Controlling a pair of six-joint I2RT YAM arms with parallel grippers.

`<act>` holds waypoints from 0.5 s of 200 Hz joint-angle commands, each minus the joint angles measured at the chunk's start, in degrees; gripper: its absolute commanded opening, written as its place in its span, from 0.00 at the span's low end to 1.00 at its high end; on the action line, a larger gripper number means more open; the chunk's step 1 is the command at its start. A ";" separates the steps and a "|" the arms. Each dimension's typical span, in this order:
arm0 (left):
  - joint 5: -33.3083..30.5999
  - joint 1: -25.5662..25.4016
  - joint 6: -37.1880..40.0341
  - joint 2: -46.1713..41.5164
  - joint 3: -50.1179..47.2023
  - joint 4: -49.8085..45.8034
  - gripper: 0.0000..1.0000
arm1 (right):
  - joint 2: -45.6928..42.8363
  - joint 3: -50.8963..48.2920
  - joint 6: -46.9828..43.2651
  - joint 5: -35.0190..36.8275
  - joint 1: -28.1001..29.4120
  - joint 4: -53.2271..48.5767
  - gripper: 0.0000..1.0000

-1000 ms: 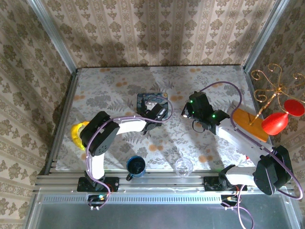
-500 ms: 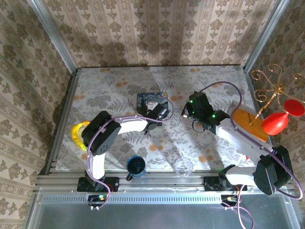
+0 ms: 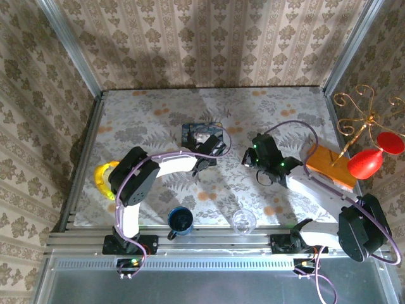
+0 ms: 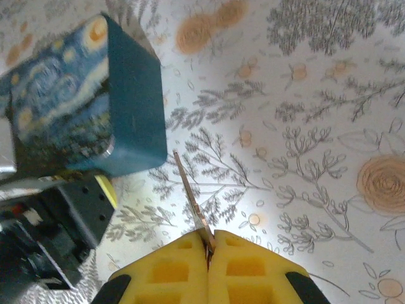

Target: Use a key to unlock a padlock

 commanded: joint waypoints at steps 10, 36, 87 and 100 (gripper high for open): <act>2.83 -0.48 -3.68 0.12 4.78 -6.42 0.13 | -1.89 -5.82 -0.32 -5.93 -0.36 8.24 0.00; 4.83 -0.54 -6.94 -0.19 6.36 -7.69 0.09 | -1.67 -10.73 -1.15 -12.51 -1.55 15.18 0.00; 10.46 -0.42 -12.55 1.88 8.24 -7.91 0.08 | 3.54 -16.38 -4.61 -23.45 -2.54 28.16 0.00; 11.36 -0.37 -13.92 2.48 8.76 -7.96 0.08 | 5.25 -17.49 -5.26 -24.88 -2.63 31.32 0.00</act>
